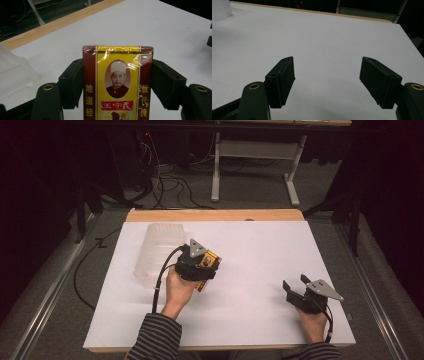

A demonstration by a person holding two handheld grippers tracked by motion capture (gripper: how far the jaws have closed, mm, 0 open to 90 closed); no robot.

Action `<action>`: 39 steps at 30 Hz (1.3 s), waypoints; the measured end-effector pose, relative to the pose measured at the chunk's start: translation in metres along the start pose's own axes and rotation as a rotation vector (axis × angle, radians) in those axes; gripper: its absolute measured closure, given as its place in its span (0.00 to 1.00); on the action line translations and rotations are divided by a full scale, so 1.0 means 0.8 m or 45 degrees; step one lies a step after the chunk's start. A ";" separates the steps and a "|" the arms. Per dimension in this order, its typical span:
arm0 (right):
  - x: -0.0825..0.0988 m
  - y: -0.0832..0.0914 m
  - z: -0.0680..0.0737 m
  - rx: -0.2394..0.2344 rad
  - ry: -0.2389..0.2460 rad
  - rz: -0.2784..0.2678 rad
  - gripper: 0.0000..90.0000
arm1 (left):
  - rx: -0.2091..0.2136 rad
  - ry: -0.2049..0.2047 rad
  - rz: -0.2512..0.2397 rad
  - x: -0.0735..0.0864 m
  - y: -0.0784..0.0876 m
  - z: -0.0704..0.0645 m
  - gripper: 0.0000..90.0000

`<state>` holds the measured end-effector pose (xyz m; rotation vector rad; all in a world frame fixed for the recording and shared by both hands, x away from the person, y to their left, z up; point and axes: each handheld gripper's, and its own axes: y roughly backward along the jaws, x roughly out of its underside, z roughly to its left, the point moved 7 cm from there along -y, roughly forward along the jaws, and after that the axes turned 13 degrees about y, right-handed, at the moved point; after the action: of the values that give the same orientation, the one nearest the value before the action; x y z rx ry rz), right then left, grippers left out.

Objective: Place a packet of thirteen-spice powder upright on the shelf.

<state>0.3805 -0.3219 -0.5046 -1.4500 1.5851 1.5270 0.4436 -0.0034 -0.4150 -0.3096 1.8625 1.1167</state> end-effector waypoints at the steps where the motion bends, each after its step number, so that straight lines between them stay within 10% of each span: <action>1: 0.000 0.000 0.000 -0.001 0.001 0.000 0.32 | -0.003 0.001 -0.002 -0.001 0.001 0.001 0.36; 39: 0.000 0.000 0.000 0.001 0.005 -0.007 0.32 | -0.155 0.110 -0.128 -0.011 0.025 0.068 0.36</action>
<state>0.3802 -0.3216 -0.5043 -1.4565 1.5830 1.5211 0.4676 0.0495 -0.4059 -0.5234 1.8359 1.1656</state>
